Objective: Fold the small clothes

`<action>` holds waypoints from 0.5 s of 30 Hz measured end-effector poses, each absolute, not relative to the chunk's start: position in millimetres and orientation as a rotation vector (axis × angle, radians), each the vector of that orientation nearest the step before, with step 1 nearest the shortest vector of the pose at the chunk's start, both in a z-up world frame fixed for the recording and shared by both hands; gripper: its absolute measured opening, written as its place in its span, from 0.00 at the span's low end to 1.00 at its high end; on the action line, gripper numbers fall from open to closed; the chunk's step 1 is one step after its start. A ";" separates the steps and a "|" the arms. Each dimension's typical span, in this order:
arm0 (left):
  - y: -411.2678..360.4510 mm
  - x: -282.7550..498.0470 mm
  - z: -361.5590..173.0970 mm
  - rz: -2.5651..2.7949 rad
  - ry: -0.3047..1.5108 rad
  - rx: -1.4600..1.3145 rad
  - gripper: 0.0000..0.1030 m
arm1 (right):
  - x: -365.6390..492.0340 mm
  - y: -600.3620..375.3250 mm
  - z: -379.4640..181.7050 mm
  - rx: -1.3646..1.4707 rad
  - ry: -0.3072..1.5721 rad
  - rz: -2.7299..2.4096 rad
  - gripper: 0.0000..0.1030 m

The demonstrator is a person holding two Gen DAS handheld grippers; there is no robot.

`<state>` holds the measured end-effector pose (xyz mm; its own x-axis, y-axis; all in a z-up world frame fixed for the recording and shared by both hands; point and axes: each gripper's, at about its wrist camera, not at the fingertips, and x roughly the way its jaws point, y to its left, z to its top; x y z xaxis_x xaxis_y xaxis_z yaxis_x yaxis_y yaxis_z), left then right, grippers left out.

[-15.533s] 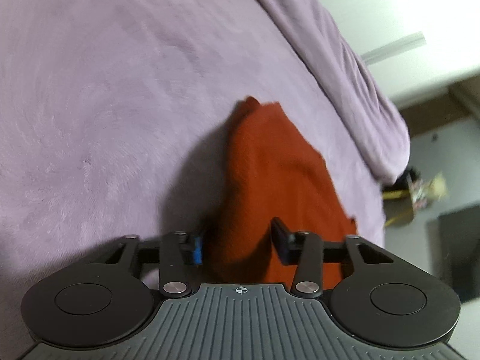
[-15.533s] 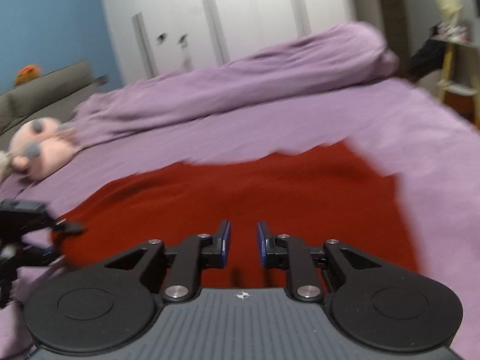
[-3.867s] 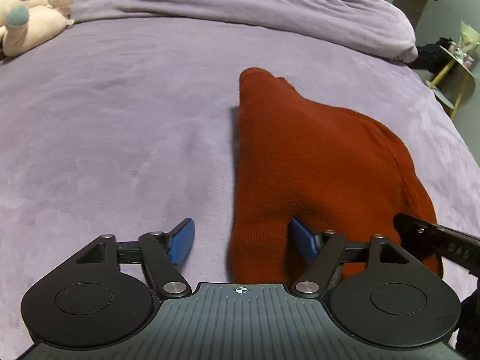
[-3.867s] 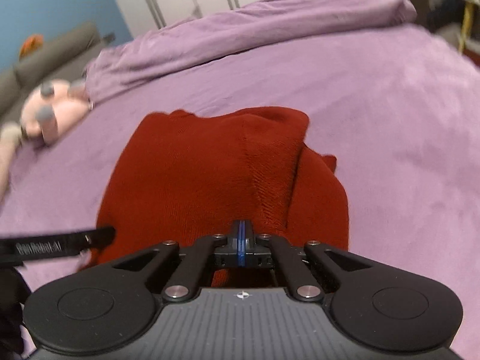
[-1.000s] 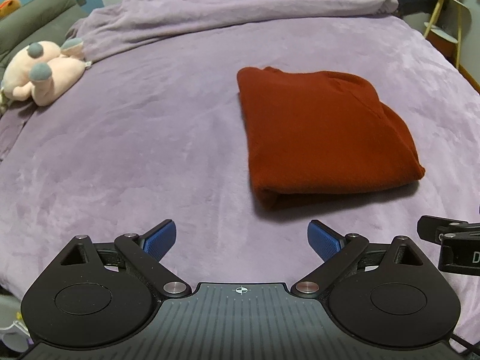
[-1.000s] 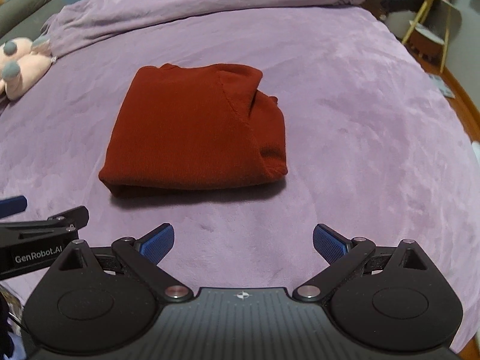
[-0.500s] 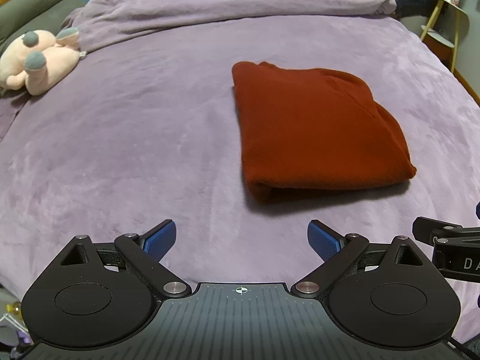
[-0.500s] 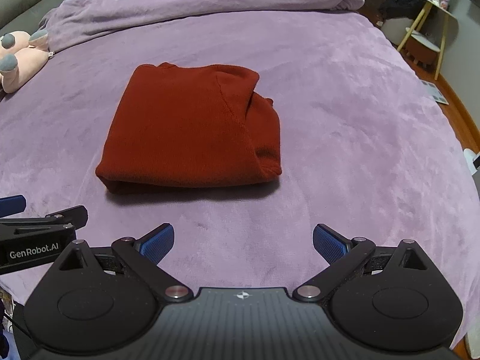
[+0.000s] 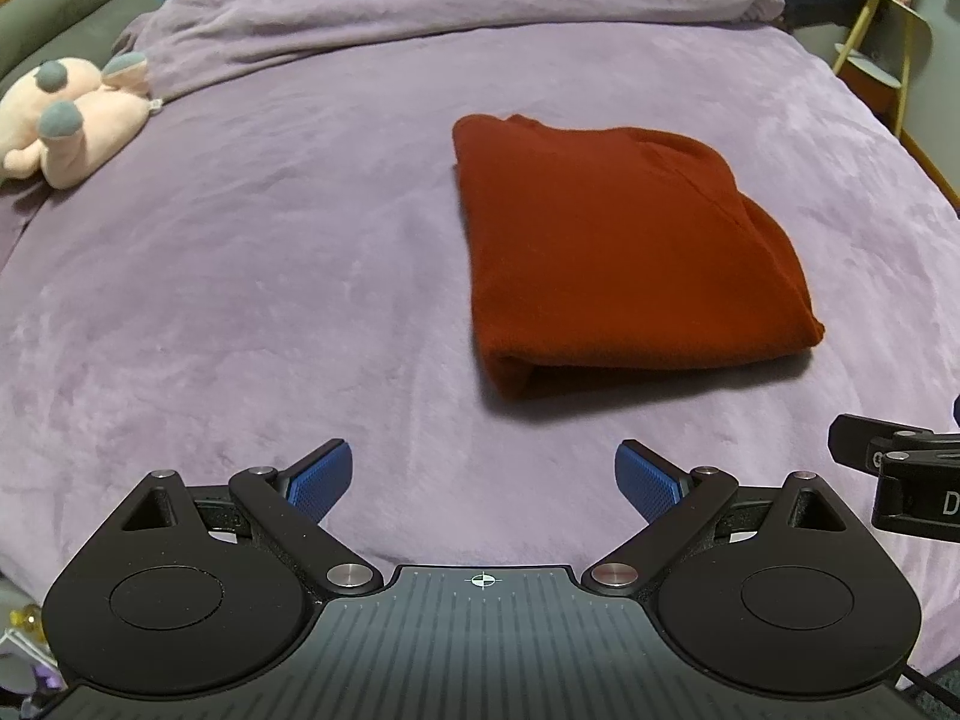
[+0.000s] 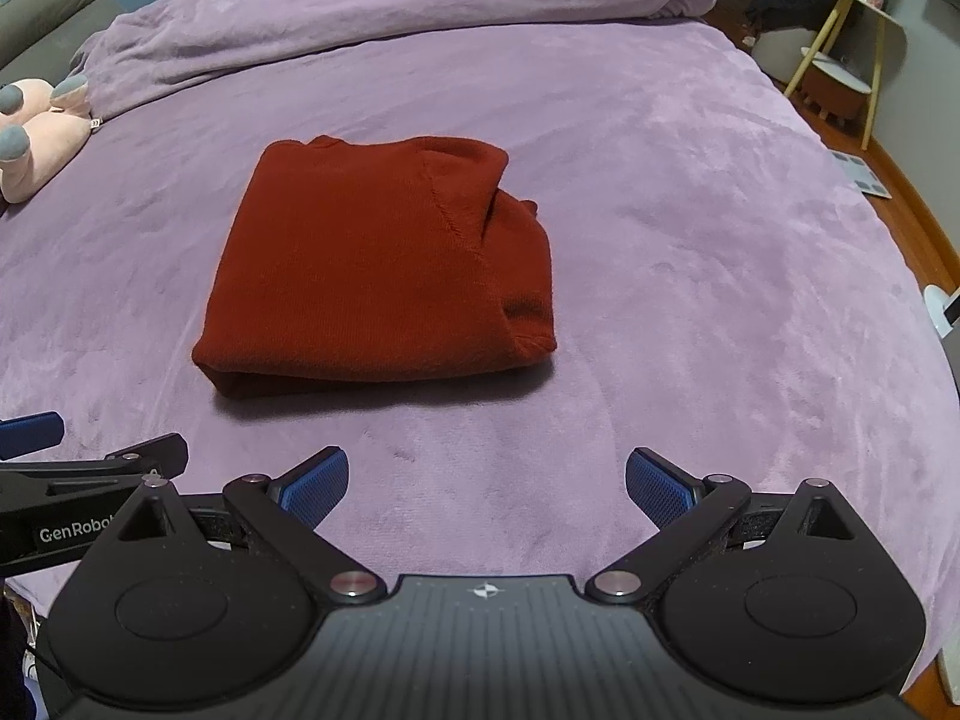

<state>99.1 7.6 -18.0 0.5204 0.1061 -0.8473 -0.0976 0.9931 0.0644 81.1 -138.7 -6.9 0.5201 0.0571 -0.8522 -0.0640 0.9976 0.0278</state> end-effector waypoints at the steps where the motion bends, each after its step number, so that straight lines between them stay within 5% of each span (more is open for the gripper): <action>1: 7.7 99.1 -17.7 0.122 1.016 0.008 0.95 | 80.8 -138.5 -6.7 -0.008 1.020 0.071 0.96; 15: 8.6 97.0 -15.9 0.128 1.010 -0.010 0.95 | 80.6 -140.4 -4.3 -0.019 1.013 0.074 0.96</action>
<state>97.0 8.6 -15.9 0.5250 0.1030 -0.8448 -0.1118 0.9924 0.0515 80.6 -140.4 -4.3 0.5267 0.0529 -0.8484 -0.0709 0.9973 0.0182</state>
